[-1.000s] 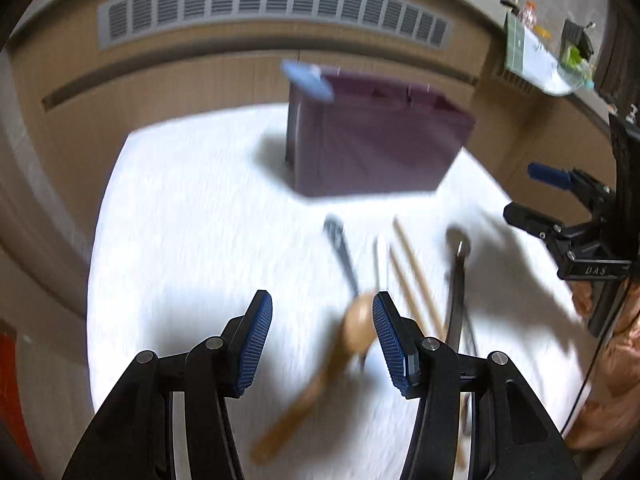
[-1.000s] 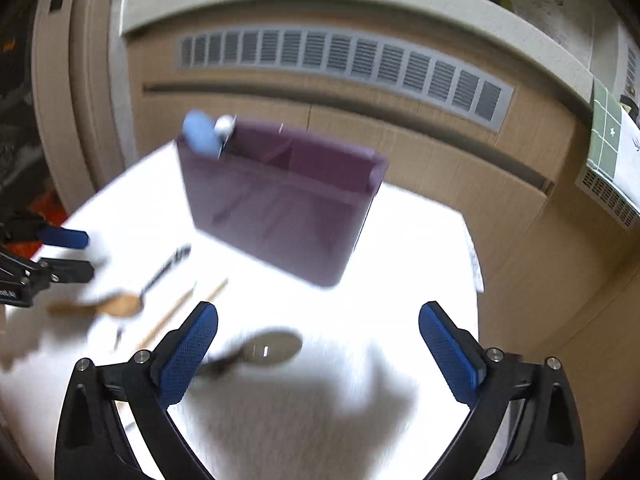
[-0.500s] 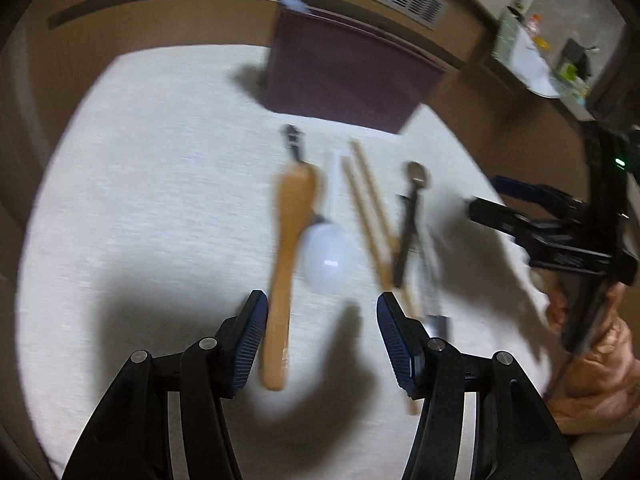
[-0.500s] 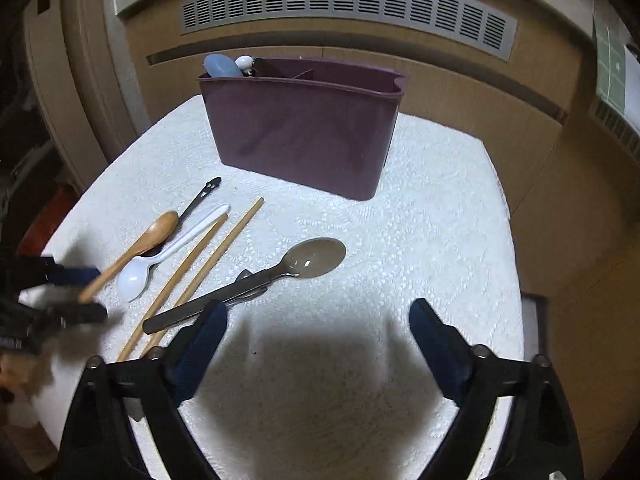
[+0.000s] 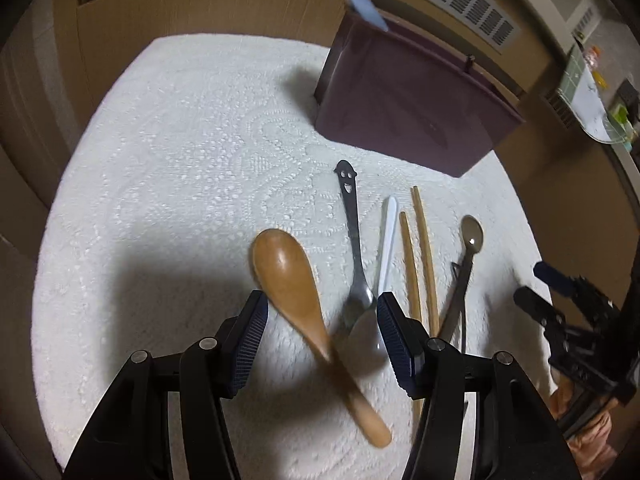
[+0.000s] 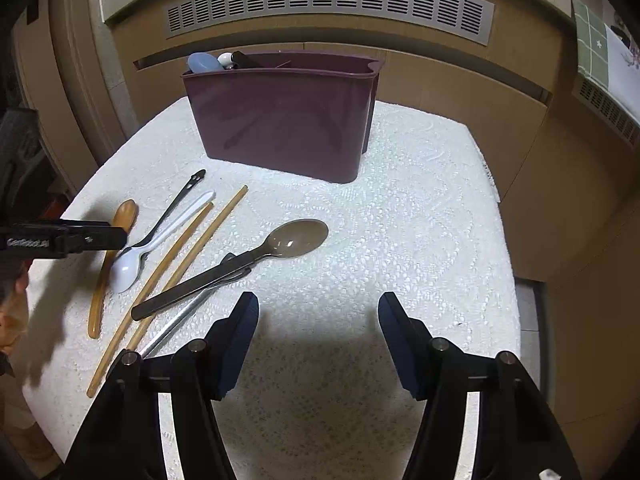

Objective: Organize utensils
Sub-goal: 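Grasp the dark-handled spoon with the right tool while the left grasps the wooden spoon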

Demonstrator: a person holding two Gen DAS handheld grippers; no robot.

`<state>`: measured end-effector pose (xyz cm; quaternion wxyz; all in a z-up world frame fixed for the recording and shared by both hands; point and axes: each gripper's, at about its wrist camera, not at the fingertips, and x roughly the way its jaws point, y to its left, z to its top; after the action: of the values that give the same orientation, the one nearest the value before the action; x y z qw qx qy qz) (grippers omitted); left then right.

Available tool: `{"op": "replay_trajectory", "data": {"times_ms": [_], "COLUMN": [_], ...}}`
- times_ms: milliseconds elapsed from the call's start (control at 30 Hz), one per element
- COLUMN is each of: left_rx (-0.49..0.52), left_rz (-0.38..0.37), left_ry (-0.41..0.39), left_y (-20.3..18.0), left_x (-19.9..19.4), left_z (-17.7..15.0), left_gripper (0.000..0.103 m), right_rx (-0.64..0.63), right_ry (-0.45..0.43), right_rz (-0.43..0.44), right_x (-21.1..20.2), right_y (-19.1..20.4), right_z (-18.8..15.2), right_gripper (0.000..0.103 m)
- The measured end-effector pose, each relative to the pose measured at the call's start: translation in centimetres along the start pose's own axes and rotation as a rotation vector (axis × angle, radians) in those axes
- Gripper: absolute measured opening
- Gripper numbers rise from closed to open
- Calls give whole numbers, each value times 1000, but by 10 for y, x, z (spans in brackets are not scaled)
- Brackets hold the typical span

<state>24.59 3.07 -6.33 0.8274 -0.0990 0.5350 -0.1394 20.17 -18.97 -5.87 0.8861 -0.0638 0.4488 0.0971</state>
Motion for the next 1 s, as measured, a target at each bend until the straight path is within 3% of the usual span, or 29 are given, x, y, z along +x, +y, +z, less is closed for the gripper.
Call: {"op": "replay_trajectory", "data": {"times_ms": [167, 300, 433, 533, 600, 767, 933, 1000], "left_rx": [43, 117, 124, 94, 63, 68, 121, 148], "left_rz": [-25, 88, 136, 96, 49, 14, 92, 139], "left_ry": [-20, -96, -109, -88, -61, -31, -19, -32], "left_y": [-14, -19, -6, 3, 6, -8, -26, -32], "left_x": [8, 0, -9, -12, -10, 0, 20, 24], "left_z": [13, 9, -2, -8, -10, -1, 16, 20], "left_gripper": [58, 58, 58, 58, 58, 58, 56, 49], "right_rx": [130, 218, 217, 136, 16, -121, -145, -126], "right_ry": [76, 143, 148, 144, 133, 109, 62, 32], "right_rz": [86, 111, 73, 14, -18, 62, 68, 90], "right_x": [24, 50, 65, 75, 77, 63, 42, 34], "right_y": [-9, -3, 17, 40, 58, 58, 32, 20], "right_z": [14, 32, 50, 59, 60, 43, 24, 21], "right_gripper": [60, 59, 59, 41, 30, 28, 28, 28]}}
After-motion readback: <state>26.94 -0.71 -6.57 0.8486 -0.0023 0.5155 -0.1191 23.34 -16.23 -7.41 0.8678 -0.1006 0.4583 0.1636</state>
